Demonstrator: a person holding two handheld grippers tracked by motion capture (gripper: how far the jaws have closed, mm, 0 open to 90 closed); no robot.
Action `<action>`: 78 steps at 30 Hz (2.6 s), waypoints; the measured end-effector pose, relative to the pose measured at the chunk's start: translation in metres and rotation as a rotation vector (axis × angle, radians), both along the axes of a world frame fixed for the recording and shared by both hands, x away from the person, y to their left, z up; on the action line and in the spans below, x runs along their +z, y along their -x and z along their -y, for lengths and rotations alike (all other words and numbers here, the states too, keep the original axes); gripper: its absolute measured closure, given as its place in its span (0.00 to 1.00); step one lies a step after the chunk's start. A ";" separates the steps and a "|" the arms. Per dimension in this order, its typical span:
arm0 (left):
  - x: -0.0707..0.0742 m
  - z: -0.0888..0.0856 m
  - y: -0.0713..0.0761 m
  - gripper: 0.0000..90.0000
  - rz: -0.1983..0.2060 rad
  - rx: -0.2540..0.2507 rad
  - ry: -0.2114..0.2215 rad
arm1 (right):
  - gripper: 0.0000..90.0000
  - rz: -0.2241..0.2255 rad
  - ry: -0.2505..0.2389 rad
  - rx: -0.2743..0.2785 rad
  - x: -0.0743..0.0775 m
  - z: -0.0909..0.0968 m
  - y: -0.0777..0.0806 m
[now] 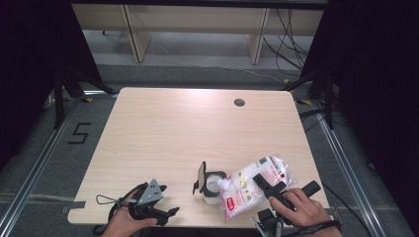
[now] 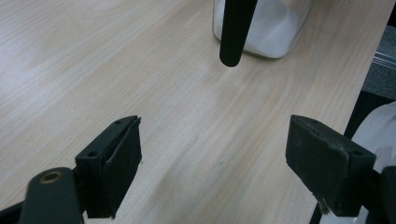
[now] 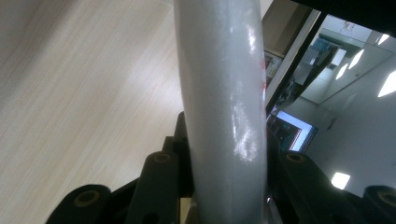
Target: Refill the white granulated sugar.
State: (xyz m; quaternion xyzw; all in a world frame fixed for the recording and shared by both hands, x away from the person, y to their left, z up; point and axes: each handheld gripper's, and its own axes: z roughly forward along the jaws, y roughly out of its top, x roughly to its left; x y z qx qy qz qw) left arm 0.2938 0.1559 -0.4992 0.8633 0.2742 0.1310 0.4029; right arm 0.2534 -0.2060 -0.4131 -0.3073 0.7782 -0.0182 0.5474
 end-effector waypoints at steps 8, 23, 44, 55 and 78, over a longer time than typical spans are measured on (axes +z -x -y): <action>0.000 0.000 0.000 0.20 0.004 -0.004 -0.001 | 0.79 -0.002 0.001 0.000 0.000 0.000 0.000; 0.000 0.000 0.000 0.20 0.000 0.000 0.000 | 0.79 -0.006 -0.016 -0.033 -0.001 0.002 0.001; 0.000 0.000 0.000 0.20 0.004 -0.004 0.000 | 0.81 0.000 0.023 0.014 0.000 0.000 -0.001; 0.000 0.000 0.000 0.20 0.004 -0.005 0.000 | 0.82 -0.004 0.008 0.009 -0.002 -0.001 -0.002; 0.000 0.000 0.000 0.20 -0.001 0.001 0.002 | 0.82 0.005 0.010 -0.001 0.002 0.001 0.000</action>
